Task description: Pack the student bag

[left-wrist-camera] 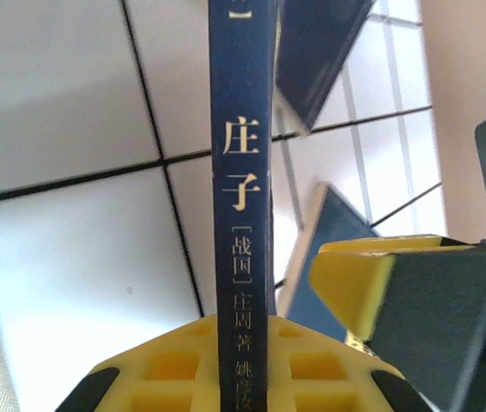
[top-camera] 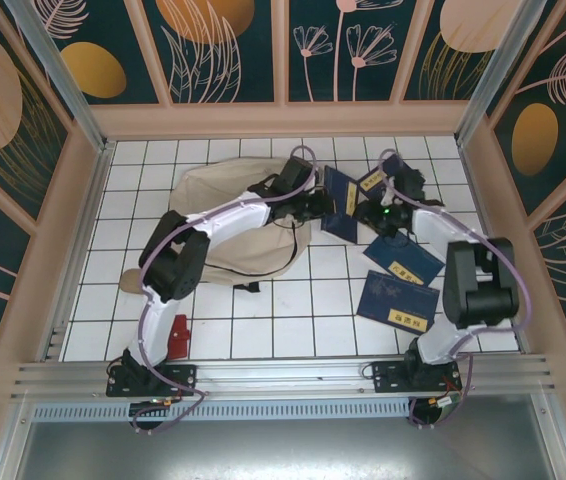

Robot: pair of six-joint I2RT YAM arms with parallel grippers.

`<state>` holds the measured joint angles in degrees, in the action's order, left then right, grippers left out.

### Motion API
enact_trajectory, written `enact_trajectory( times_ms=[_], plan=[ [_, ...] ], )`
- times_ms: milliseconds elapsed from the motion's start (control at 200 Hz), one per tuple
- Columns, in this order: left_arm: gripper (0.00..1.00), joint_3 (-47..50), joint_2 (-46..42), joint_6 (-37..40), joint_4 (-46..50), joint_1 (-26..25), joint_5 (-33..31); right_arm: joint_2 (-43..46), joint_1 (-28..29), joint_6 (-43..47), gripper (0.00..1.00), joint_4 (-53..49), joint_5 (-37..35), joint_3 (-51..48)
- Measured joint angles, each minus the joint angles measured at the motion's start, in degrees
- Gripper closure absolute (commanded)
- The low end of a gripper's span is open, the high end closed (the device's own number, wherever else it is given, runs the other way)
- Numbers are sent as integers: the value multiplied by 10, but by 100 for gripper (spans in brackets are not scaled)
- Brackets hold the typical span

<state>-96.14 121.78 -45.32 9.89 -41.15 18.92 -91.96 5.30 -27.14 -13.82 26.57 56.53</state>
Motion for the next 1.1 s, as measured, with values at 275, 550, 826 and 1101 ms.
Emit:
enact_trajectory(
  times_ms=[275, 550, 826, 1101],
  plan=[
    [100, 36, -158, 3, -20, 56, -10, 120, -17, -114, 17, 179, 174, -22],
    [100, 74, -210, -40, -70, 94, 20, 109, 36, -276, 7, 369, 243, -43],
    [100, 100, -232, -83, -111, 102, 53, 63, 57, -354, 6, 443, 237, -25],
    [100, 129, -268, -116, -172, 109, 64, 38, 57, -370, 12, 465, 231, -24]
  ],
)
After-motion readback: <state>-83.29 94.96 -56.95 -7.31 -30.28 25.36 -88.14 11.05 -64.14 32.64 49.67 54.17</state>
